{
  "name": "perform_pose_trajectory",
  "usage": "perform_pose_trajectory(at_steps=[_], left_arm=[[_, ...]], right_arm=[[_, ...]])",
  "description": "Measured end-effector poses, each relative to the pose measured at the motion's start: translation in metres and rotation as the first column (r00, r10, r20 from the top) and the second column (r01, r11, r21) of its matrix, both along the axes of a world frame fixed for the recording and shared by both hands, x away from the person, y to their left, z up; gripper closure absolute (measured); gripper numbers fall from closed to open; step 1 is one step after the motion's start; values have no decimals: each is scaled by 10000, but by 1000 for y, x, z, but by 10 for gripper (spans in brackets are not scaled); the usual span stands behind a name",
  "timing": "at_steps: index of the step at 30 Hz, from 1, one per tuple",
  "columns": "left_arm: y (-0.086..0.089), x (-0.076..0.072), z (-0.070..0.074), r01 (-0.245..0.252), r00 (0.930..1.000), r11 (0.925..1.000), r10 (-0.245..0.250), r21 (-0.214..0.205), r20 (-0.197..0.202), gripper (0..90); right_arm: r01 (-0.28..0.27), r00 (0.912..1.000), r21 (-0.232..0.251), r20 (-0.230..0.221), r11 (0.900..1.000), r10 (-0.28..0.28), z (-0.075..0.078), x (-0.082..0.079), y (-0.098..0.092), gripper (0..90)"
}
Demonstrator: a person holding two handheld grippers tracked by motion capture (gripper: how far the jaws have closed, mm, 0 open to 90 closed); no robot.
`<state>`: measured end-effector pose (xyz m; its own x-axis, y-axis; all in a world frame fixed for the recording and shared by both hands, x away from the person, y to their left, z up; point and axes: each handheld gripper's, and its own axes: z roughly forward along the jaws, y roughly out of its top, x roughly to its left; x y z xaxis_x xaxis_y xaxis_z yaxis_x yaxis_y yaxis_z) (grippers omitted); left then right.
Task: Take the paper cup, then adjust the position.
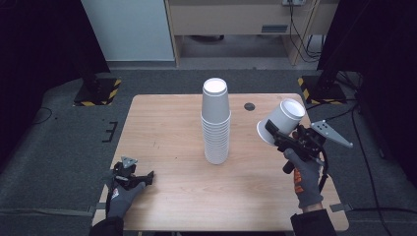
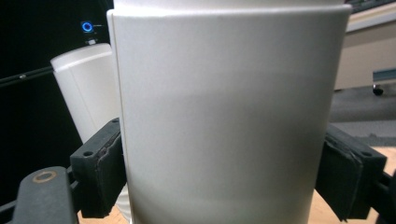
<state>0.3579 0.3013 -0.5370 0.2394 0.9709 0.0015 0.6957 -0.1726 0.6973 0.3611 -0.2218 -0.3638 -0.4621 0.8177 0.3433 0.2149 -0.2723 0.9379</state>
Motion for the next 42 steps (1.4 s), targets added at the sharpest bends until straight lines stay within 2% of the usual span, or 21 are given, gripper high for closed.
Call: perform_pose_trajectory(at_steps=[3, 9, 10, 12, 13, 16, 17, 21, 23, 24, 25, 26, 27, 28, 29, 31, 34, 36, 40, 41, 42], left_arm=[[0, 0, 0, -1, 10000, 10000, 1, -18, 4, 0], [1, 0, 0, 1, 10000, 10000, -1, -26, 42, 3], [2, 0, 0, -31, 10000, 10000, 31, -46, 84, 18], [2, -1, 1, -16, 9999, 10000, 16, -43, 108, 27], [3, -1, 1, -19, 9999, 10000, 20, -45, 113, 71], [3, -3, 4, -40, 9999, 9999, 41, -97, 162, 125], [3, -5, 8, -45, 9992, 9995, 56, -298, 398, 135], [3, -9, 15, -86, 9974, 9982, 128, -601, 705, 159], [3, -12, 20, -32, 9944, 9961, 125, -884, 1048, 160], [3, -13, 23, -14, 9918, 9947, 146, -1027, 1272, 165], [2, -17, 29, 119, 9842, 9933, 87, -1150, 1770, 174], [2, -17, 29, 119, 9842, 9933, 87, -1150, 1770, 180], [1, -18, 32, 177, 9807, 9921, 69, -1240, 1956, 180], [-2, -20, 36, 302, 9738, 9902, 16, -1364, 2273, 185], [-2, -20, 36, 302, 9738, 9902, 16, -1364, 2273, 193], [-6, -22, 40, 523, 9671, 9880, -138, -1455, 2538, 200], [-16, -24, 45, 947, 9569, 9832, -466, -1560, 2868, 211], [-18, -24, 46, 1089, 9553, 9819, -602, -1552, 2893, 218], [-32, -24, 48, 1673, 9454, 9726, -1119, -1613, 3062, 223], [-32, -24, 48, 1673, 9454, 9726, -1119, -1613, 3062, 224], [-35, -25, 48, 1828, 9433, 9682, -1238, -1706, 3081, 224]], right_arm=[[76, 9999, -24, -84, 10000, -76, -6, -1, -3, 157], [311, 9983, 126, -501, 9994, -305, -28, -5, -15, 157], [347, 9975, 234, -626, 9991, -332, -34, -8, -19, 156], [379, 9971, 287, -666, 9989, -359, -37, -9, -20, 156], [447, 9961, 388, -780, 9982, -416, -45, -12, -23, 156], [502, 9938, 291, -1010, 9983, -470, -51, -12, -27, 156], [586, 9926, 390, -1090, 9975, -541, -55, -14, -31, 156], [698, 9906, 551, -1215, 9960, -627, -61, -16, -36, 156], [709, 9900, 621, -1263, 9955, -626, -62, -17, -37, 155], [732, 9893, 931, -1327, 9930, -605, -63, -17, -39, 155], [736, 9890, 1113, -1360, 9910, -582, -64, -17, -40, 155], [748, 9887, 1257, -1388, 9893, -571, -64, -17, -40, 155], [748, 9887, 1257, -1388, 9893, -571, -64, -17, -40, 155], [773, 9882, 1467, -1427, 9862, -562, -65, -18, -41, 155], [773, 9882, 1467, -1427, 9862, -562, -65, -18, -41, 155], [861, 9878, 1463, -1411, 9855, -654, -67, -18, -42, 155], [873, 9864, 1773, -1529, 9803, -601, -70, -19, -42, 155], [867, 9856, 1903, -1593, 9779, -564, -71, -19, -41, 155], [890, 9828, 2090, -1772, 9739, -518, -76, -18, -38, 155], [890, 9828, 2090, -1772, 9739, -518, -76, -18, -38, 155], [893, 9824, 2100, -1793, 9736, -515, -76, -18, -38, 155]])
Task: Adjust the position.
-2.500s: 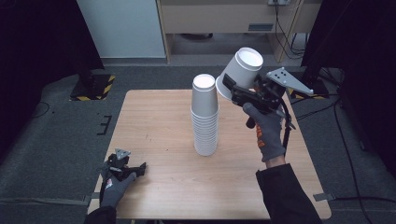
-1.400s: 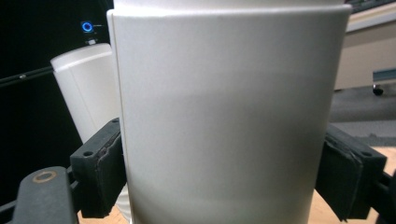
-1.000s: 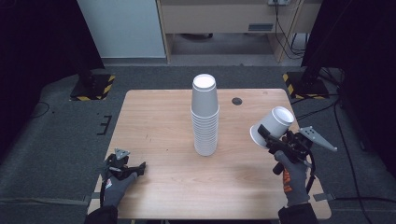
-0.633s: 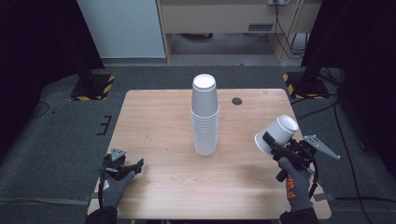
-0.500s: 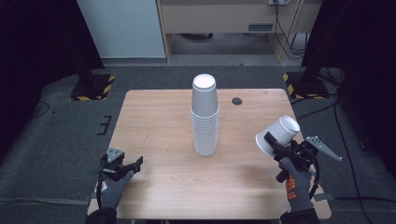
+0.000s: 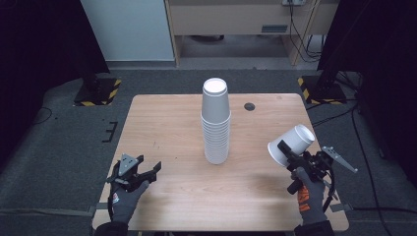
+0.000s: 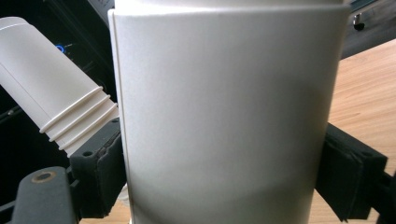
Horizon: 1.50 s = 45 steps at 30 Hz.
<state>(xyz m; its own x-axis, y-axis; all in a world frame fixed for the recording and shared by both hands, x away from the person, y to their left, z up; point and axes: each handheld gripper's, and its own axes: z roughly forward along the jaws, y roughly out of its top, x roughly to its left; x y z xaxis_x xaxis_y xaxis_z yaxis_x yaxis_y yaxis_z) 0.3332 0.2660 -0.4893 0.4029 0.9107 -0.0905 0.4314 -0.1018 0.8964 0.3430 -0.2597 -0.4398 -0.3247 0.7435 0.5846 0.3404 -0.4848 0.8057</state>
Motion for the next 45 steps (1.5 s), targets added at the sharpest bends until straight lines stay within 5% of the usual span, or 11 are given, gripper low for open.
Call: perform_pose_trajectory(at_steps=[7, 15, 29, 45], left_arm=[[-19, -3, 5, 734, 9967, 9972, -738, 105, 353, 258], [-39, -7, 13, 1329, 9891, 9907, -1308, -274, 677, 297], [-97, -11, 21, 2759, 9488, 9612, -2735, 74, 1578, 338], [-137, -6, 27, 3511, 9162, 9355, -3522, 405, 1912, 402]], right_arm=[[12, 9999, 206, 110, 9998, -14, -2, -1, 6, 154], [-22, 10000, 368, 34, 9993, 21, -3, -2, 9, 154], [-245, 9997, 749, 14, 9969, 245, -3, -4, 20, 154], [-203, 9998, 1081, -59, 9939, 210, -5, -6, 20, 154]])
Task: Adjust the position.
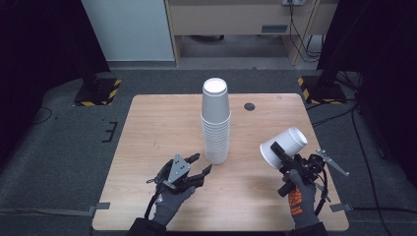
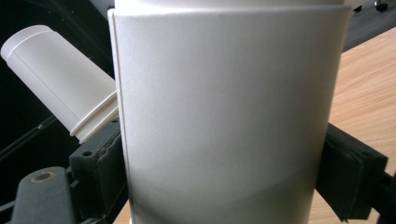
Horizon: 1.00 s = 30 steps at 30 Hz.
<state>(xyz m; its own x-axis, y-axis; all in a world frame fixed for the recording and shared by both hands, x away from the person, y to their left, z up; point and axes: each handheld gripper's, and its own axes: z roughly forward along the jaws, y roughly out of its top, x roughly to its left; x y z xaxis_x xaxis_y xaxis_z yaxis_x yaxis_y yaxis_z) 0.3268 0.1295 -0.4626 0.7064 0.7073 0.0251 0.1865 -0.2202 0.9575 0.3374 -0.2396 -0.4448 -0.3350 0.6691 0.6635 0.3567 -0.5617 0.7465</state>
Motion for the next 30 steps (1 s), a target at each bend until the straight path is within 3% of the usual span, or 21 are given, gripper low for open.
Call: perform_pose_trajectory(at_steps=[11, 30], left_arm=[[-37, 5, 6, 692, 9973, 9967, -682, -428, 256, 419], [-76, 20, 10, 1194, 9912, 9883, -1131, -950, 690, 435]], right_arm=[[-42, 9999, 99, -110, 9999, 43, -2, -1, 1, 154], [-235, 9989, 676, -377, 9974, 261, -9, -4, 5, 154]])
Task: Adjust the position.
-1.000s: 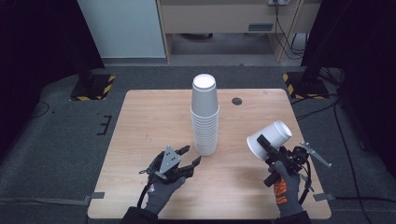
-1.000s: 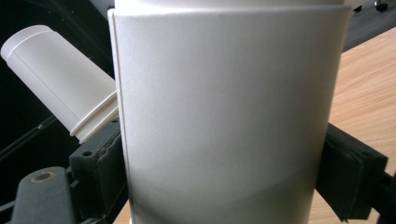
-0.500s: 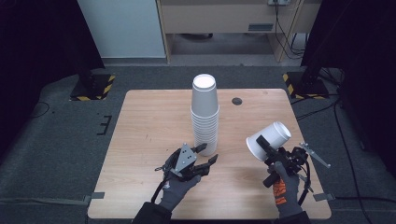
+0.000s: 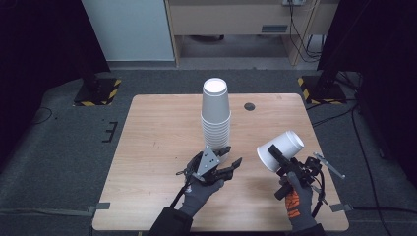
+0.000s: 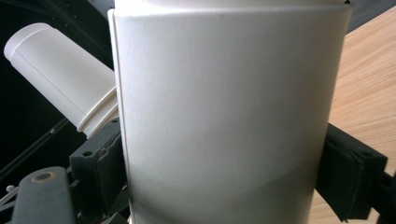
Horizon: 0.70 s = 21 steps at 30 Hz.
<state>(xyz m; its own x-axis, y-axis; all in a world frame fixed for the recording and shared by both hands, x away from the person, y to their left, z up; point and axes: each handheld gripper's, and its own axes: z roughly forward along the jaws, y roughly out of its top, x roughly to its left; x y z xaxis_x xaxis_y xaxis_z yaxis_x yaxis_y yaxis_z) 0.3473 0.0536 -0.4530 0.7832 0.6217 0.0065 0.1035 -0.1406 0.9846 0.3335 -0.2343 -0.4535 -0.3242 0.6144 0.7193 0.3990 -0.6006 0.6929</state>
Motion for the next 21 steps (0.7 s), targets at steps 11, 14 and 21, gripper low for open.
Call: perform_pose_trajectory(at_steps=[11, 14, 21], left_arm=[[-20, 12, -11, 381, 9991, 9993, -381, -16, -173, 428], [-24, 14, -13, 424, 9989, 9991, -424, -16, -191, 427], [-35, 20, -13, 522, 9986, 9986, -522, 35, -111, 424]], right_arm=[[-39, 10000, 166, -36, 9999, 40, 1, 0, 0, 154], [-74, 10000, 234, -59, 9997, 76, 1, 0, 0, 155], [-179, 9998, 188, -35, 9997, 179, 0, 0, 2, 154]])
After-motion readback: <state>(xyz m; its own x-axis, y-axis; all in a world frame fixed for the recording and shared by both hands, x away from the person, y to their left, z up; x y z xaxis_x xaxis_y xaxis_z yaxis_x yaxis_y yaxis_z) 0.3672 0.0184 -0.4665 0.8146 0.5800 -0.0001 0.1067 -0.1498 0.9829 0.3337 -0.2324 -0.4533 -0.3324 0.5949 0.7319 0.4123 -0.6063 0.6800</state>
